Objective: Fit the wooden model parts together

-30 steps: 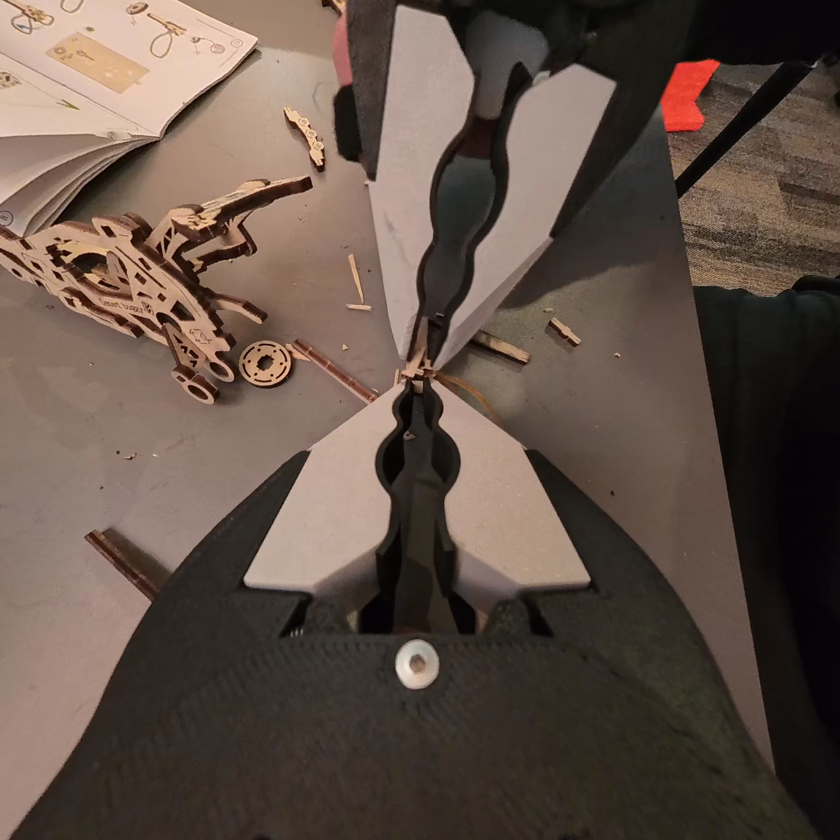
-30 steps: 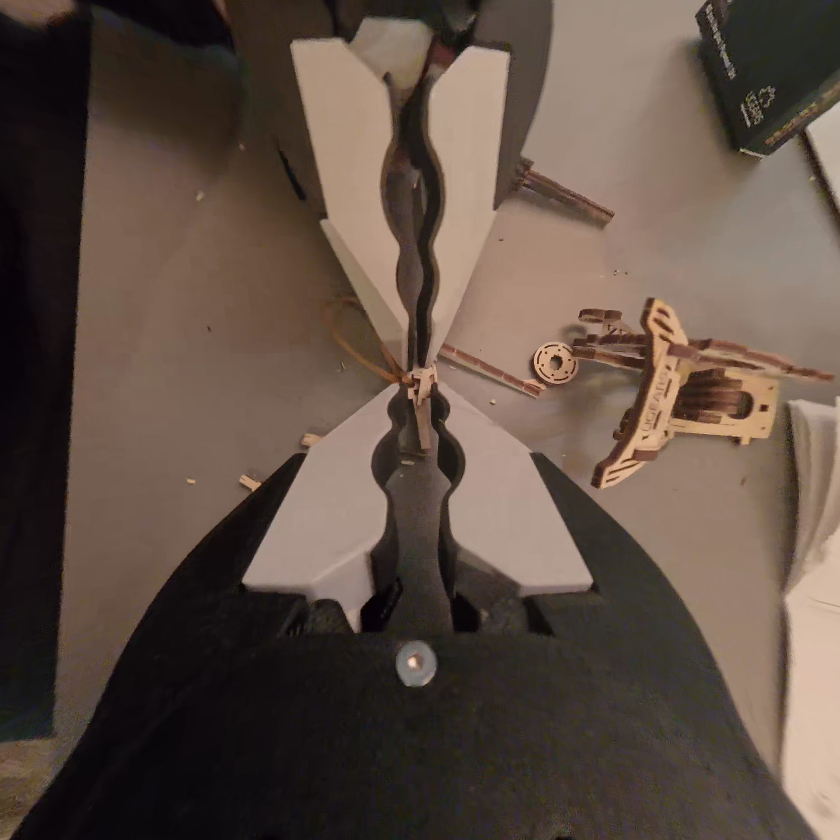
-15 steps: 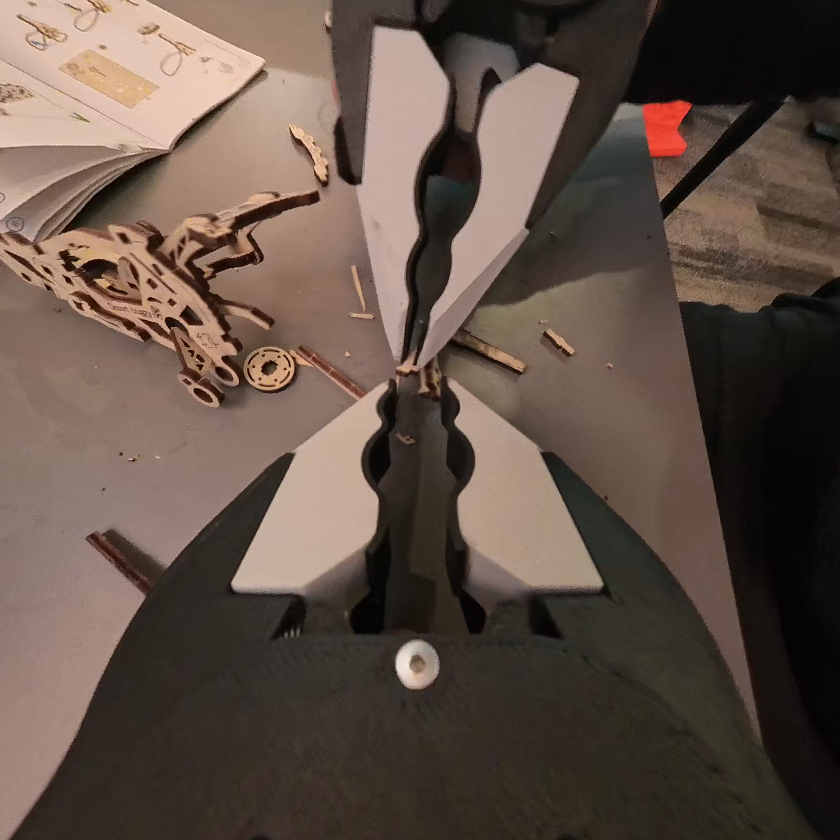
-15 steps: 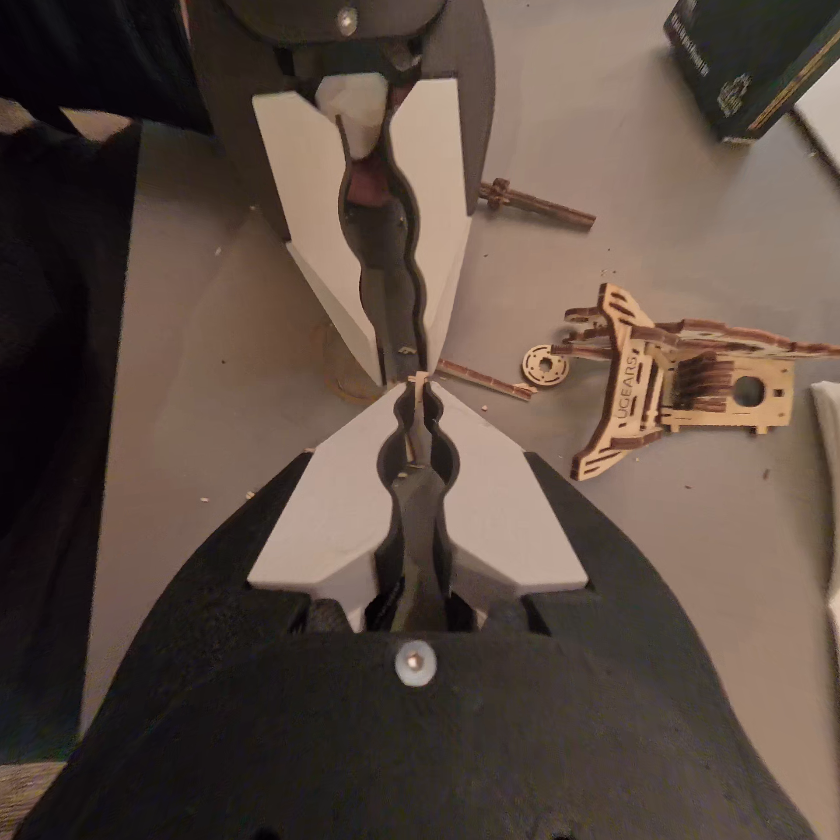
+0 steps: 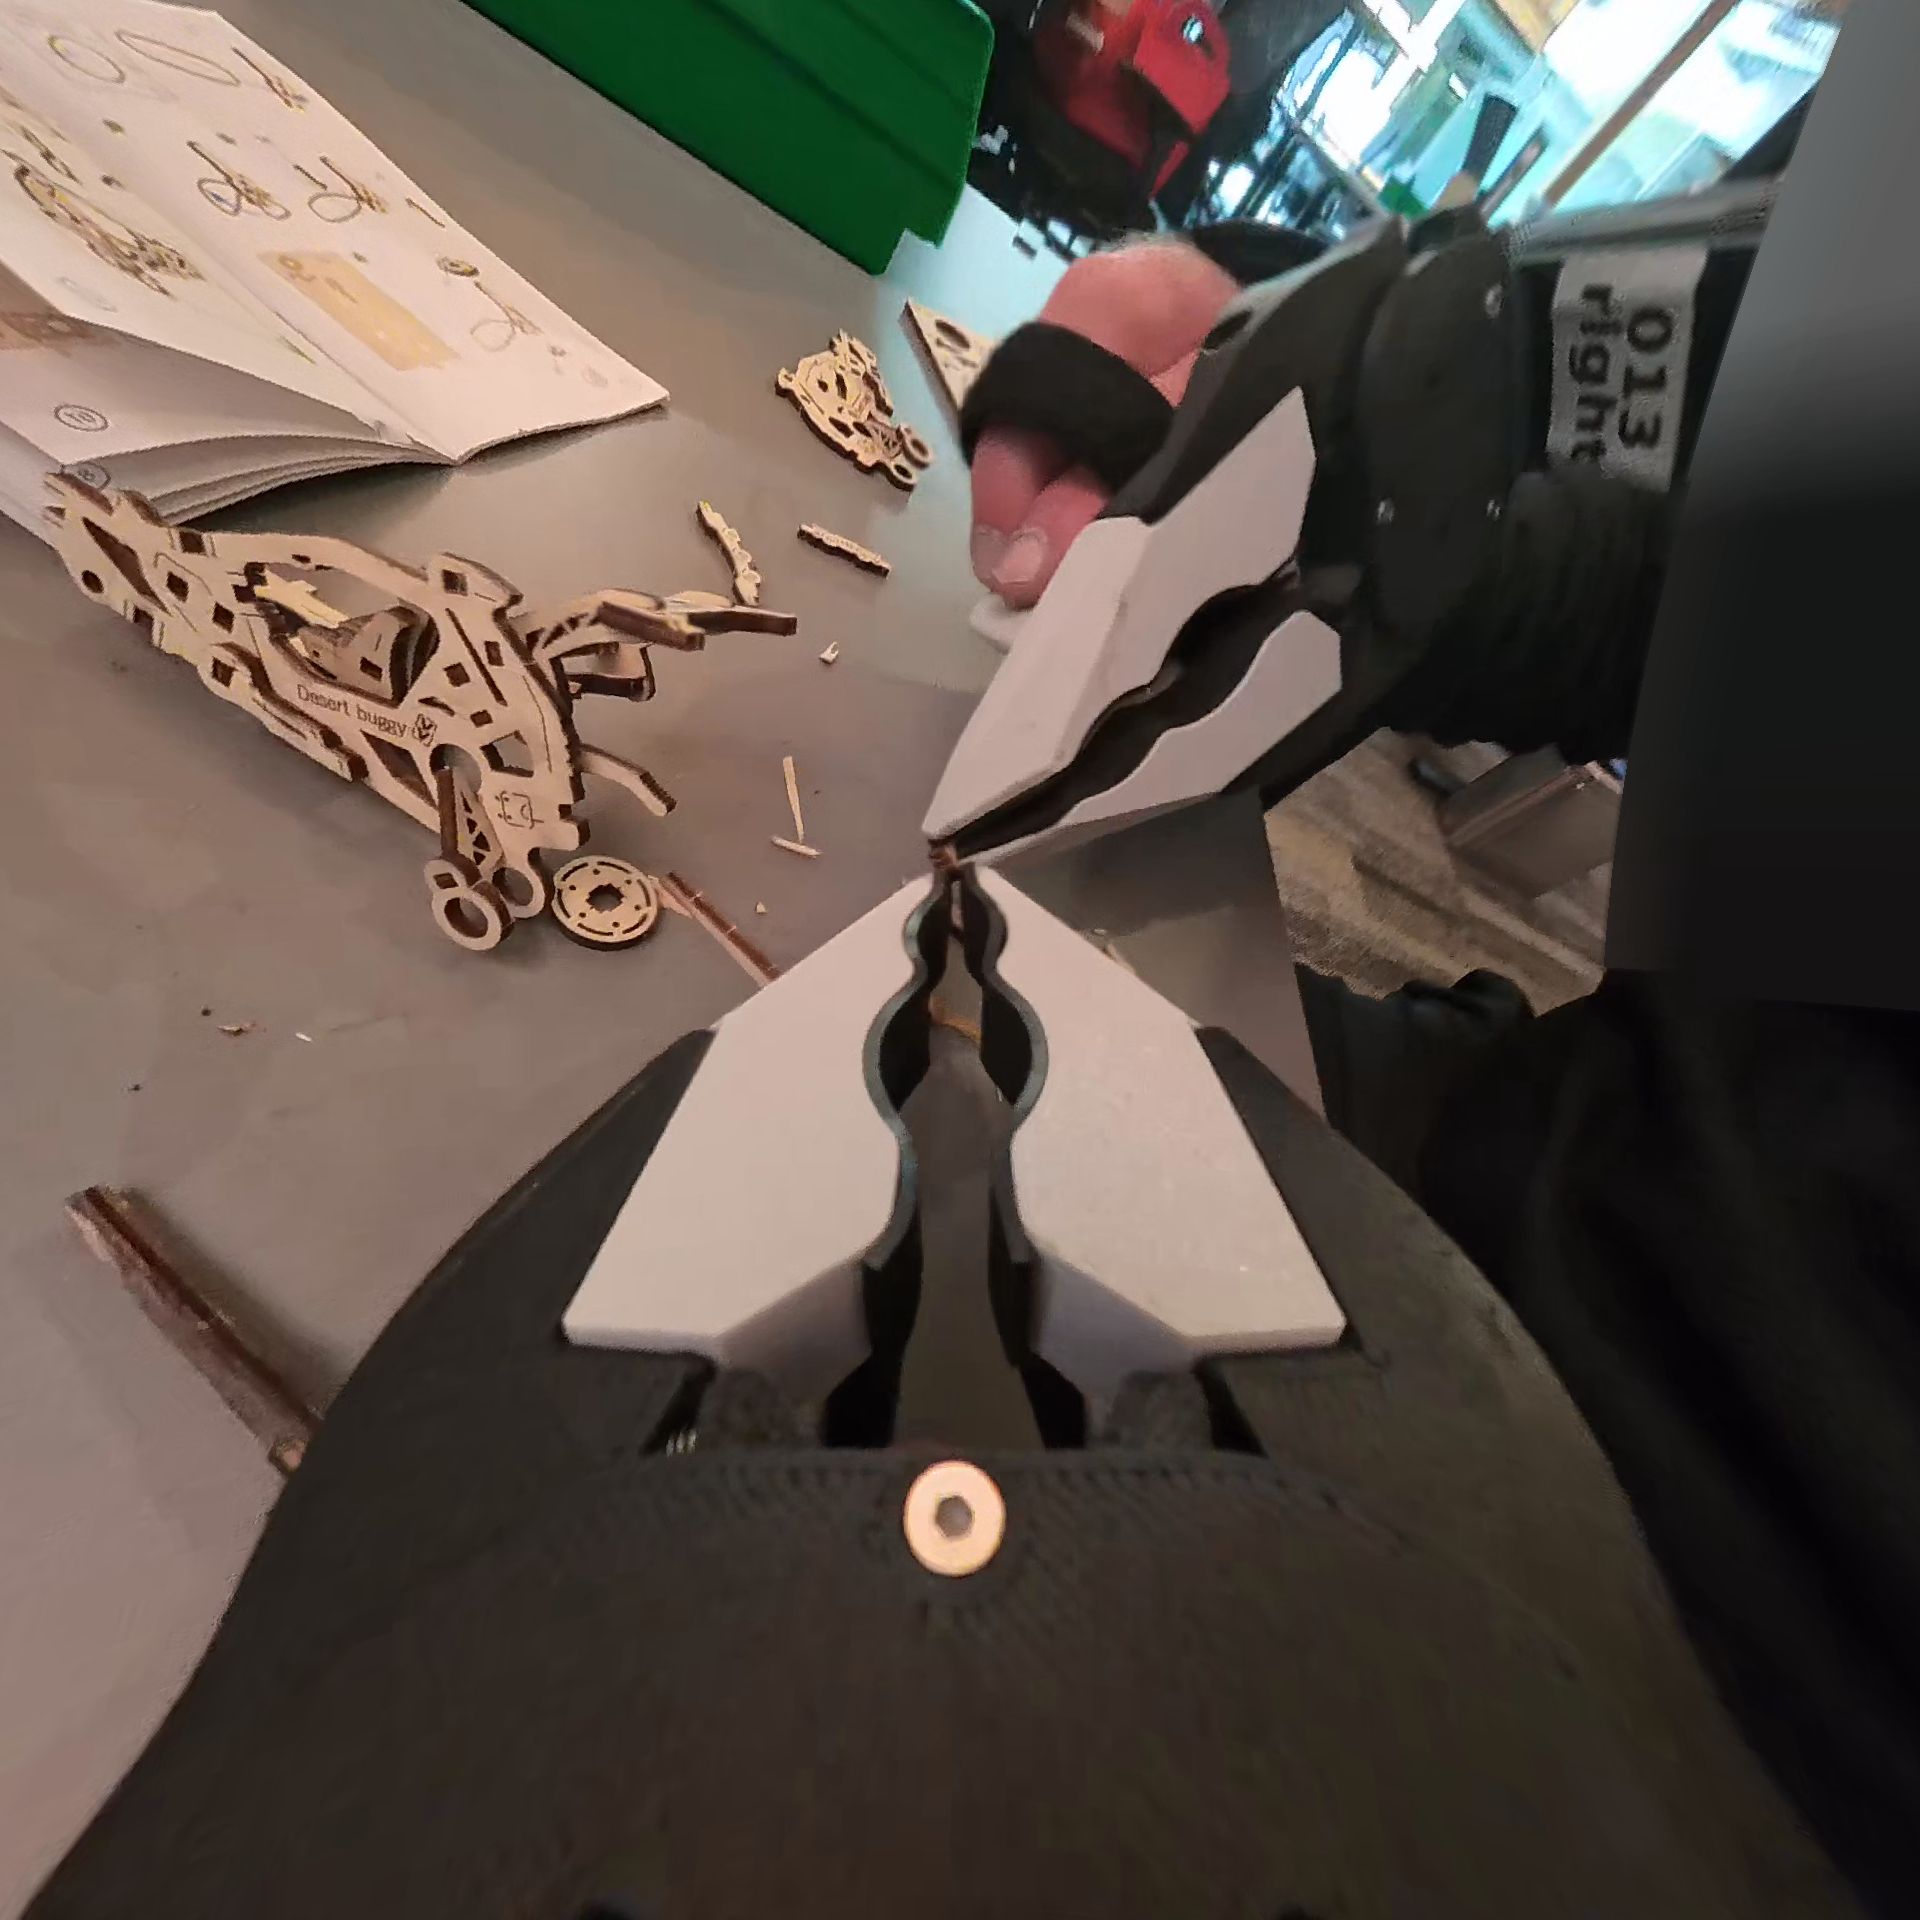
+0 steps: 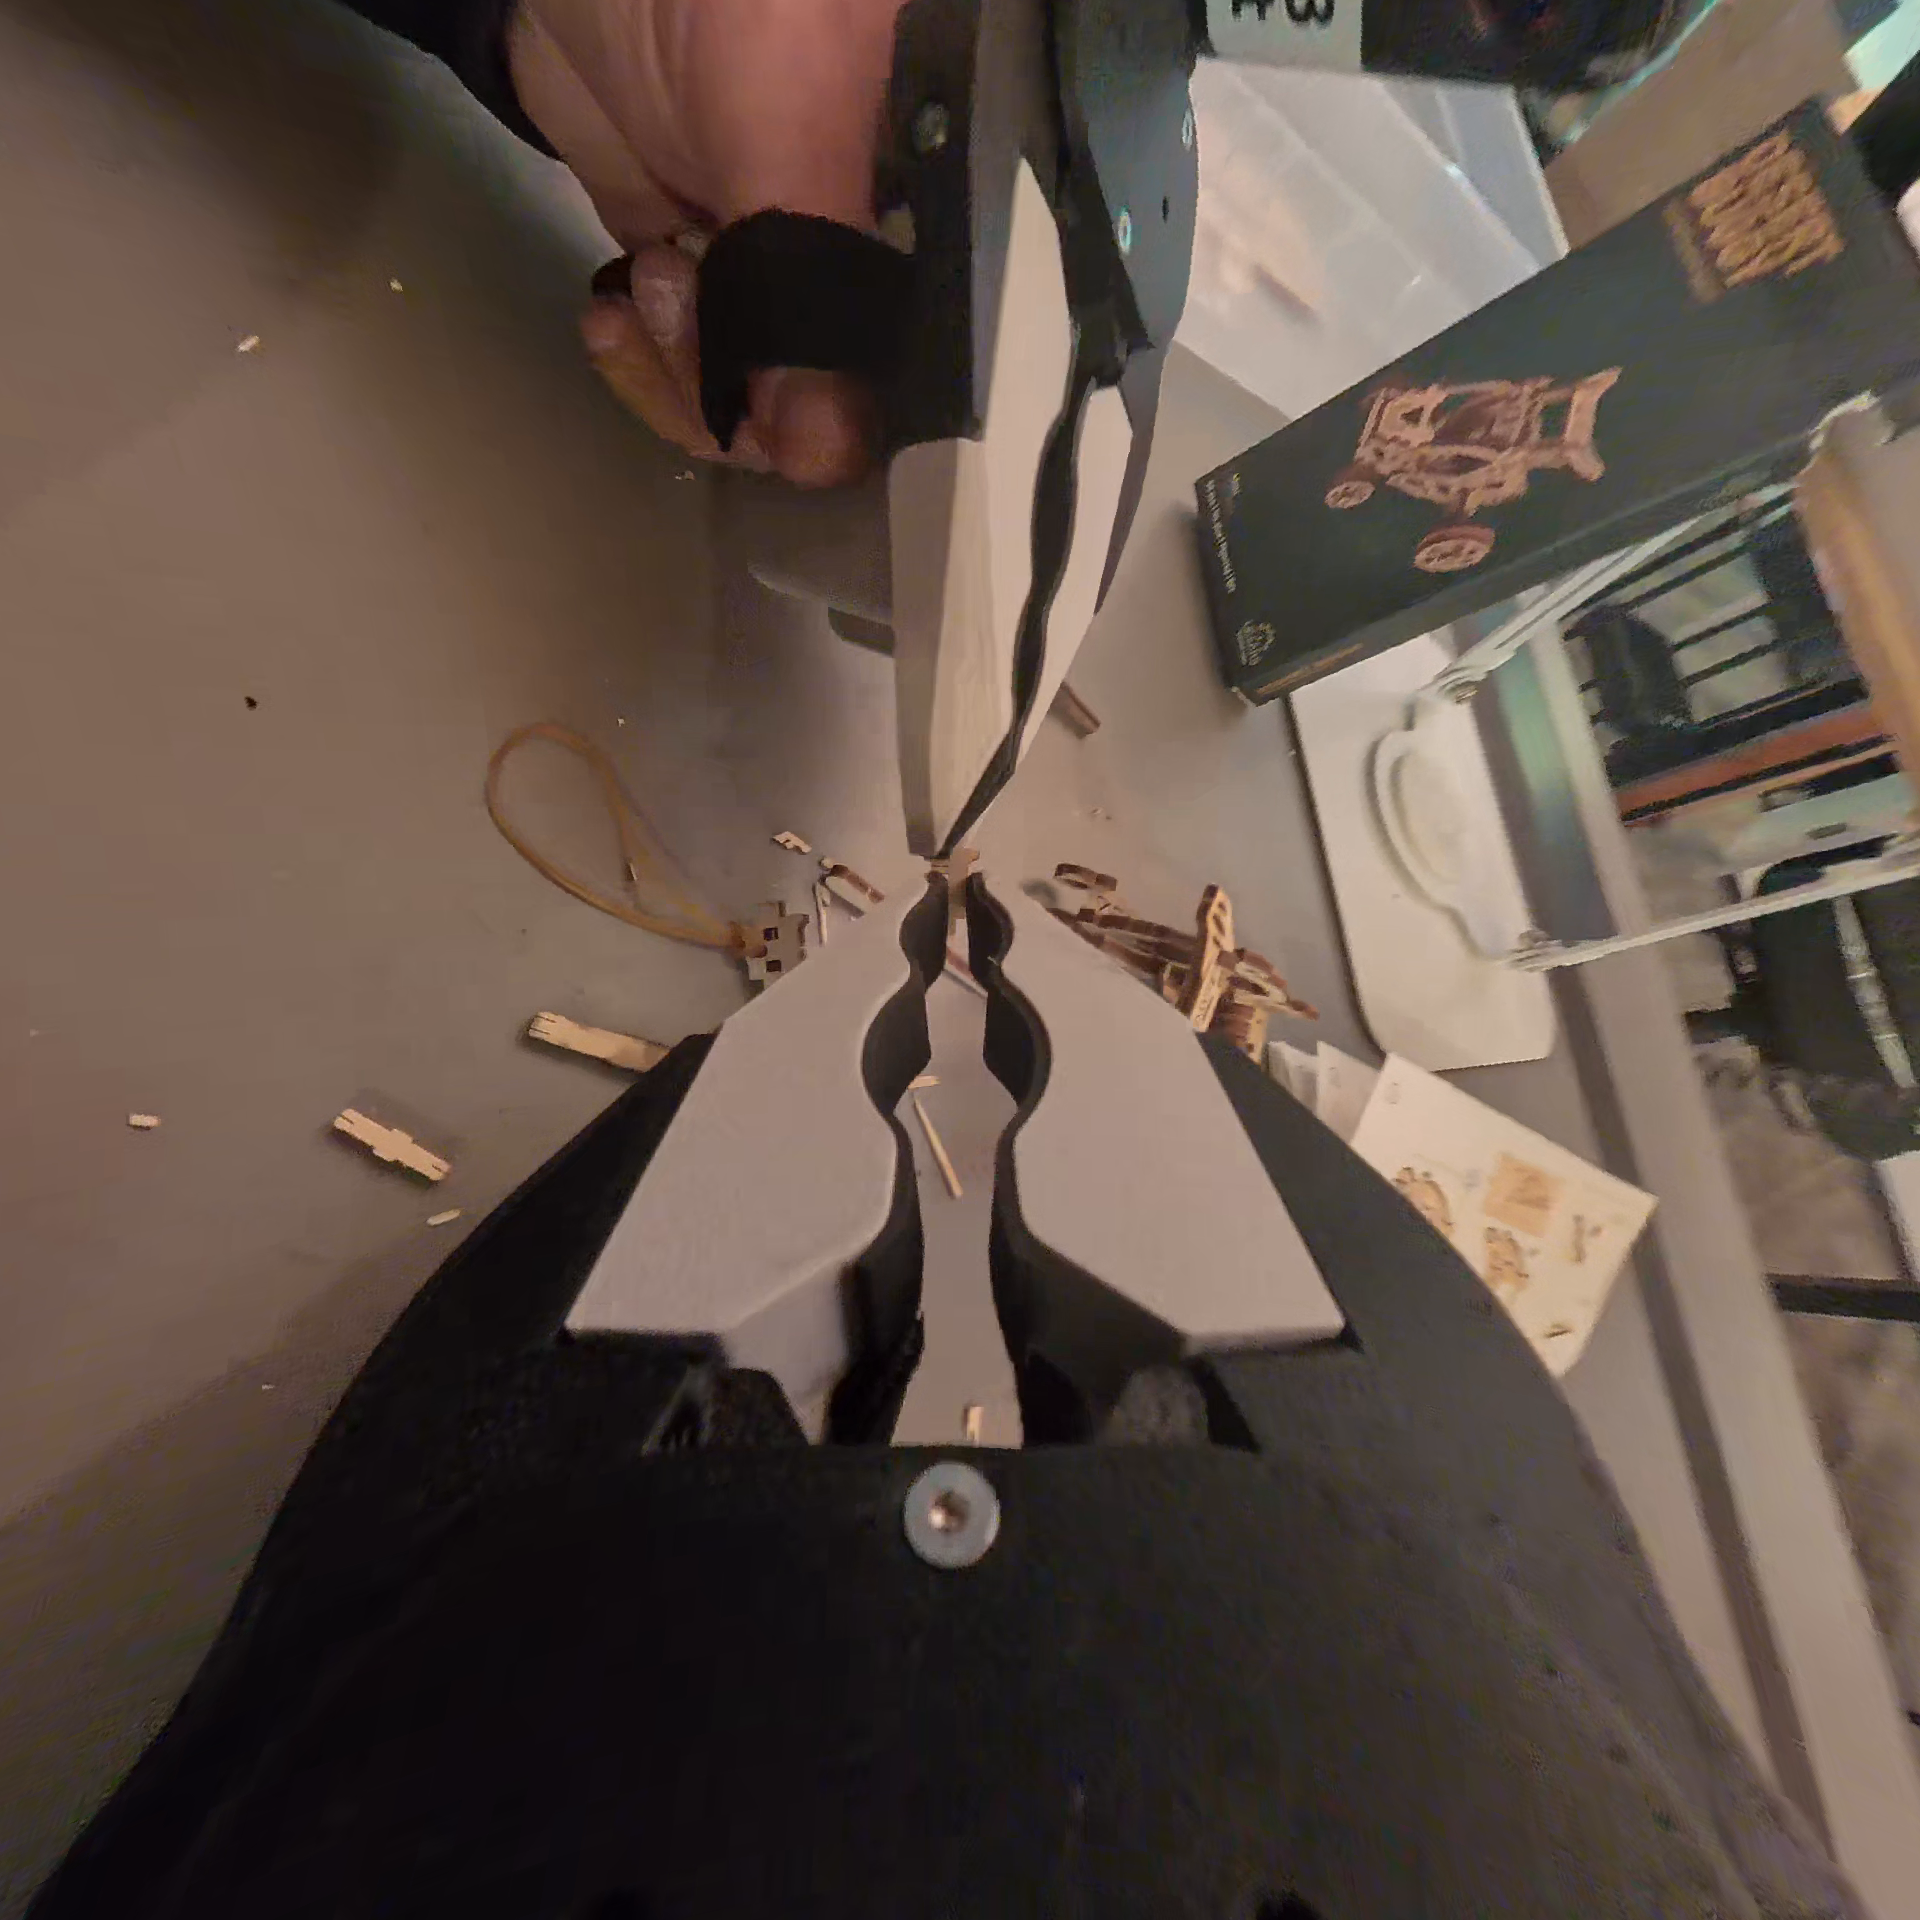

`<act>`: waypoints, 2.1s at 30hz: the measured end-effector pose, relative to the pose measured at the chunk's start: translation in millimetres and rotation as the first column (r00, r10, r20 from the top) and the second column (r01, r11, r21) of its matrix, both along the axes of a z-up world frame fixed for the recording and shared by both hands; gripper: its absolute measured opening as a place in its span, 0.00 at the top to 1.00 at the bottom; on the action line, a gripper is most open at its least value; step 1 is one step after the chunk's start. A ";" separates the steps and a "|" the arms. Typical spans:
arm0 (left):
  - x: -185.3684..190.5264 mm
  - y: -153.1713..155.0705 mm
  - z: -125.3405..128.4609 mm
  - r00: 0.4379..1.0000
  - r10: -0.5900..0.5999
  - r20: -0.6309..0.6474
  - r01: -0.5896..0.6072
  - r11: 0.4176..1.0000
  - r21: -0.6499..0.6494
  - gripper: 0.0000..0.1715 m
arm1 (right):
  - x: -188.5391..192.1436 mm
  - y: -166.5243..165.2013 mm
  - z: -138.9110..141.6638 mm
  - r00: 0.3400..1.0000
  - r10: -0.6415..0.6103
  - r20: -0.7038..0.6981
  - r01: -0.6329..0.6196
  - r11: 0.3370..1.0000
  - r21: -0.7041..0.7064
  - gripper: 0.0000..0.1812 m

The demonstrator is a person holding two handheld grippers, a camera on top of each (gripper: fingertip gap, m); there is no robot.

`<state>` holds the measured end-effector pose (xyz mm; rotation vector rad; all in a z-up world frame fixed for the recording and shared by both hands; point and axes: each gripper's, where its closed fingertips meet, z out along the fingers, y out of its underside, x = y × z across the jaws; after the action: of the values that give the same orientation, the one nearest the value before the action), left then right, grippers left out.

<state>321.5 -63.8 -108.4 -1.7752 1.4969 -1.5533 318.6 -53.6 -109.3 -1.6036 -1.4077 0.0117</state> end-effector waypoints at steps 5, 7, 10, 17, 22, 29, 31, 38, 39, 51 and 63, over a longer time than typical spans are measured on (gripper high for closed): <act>1.1 0.1 3.0 1.000 0.010 0.018 -0.009 1.000 -0.029 1.00 | 0.7 -0.5 3.6 1.000 -0.006 0.028 0.004 0.998 0.058 1.00; 1.1 0.1 4.9 1.000 0.011 0.029 -0.010 0.999 -0.040 1.00 | 0.7 -0.7 5.4 1.000 -0.007 0.030 0.005 0.997 0.071 1.00; 1.7 2.9 5.5 0.999 0.032 0.034 -0.031 0.999 -0.044 0.95 | 0.6 -0.9 7.5 1.000 -0.008 0.020 0.007 0.997 0.072 1.00; 3.0 0.3 6.7 0.999 0.030 0.045 -0.029 0.999 -0.033 0.99 | 0.3 -0.1 9.0 1.000 -0.011 0.013 0.010 0.997 0.077 1.00; 2.6 -0.7 8.1 0.998 0.029 0.057 -0.028 0.999 -0.021 0.99 | -0.3 -1.3 10.6 1.000 -0.003 0.022 0.001 0.996 0.089 1.00; 1.7 -6.7 9.3 0.997 -0.013 0.071 0.012 1.000 0.018 0.99 | -0.6 -6.7 11.3 0.997 0.012 -0.075 -0.015 0.999 -0.042 0.96; 1.6 -9.4 8.9 0.997 -0.034 0.071 0.032 0.999 0.041 0.99 | -1.1 -10.2 10.7 0.993 0.022 -0.119 -0.036 0.992 -0.117 0.95; -0.5 -17.2 3.8 0.992 -0.117 0.038 0.108 0.978 0.181 0.99 | -0.7 -21.6 7.7 0.972 0.052 -0.231 -0.135 0.923 -0.361 0.98; -0.5 -18.0 4.8 0.992 -0.122 0.039 0.113 0.975 0.189 0.99 | -1.1 -21.8 8.0 0.968 0.051 -0.246 -0.145 0.913 -0.382 0.98; -1.8 -25.6 -2.5 0.982 -0.187 -0.019 0.183 0.931 0.315 0.99 | -7.1 -29.5 4.4 0.950 0.077 -0.302 -0.222 0.847 -0.483 1.00; -2.3 -28.8 0.3 0.978 -0.208 -0.011 0.196 0.900 0.390 1.00 | -7.4 -31.4 6.8 0.940 0.062 -0.337 -0.231 0.841 -0.489 0.98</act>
<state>319.3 -92.6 -108.1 -1.3993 1.8712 -1.2458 311.3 -85.0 -102.5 -1.8188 -1.3390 0.7723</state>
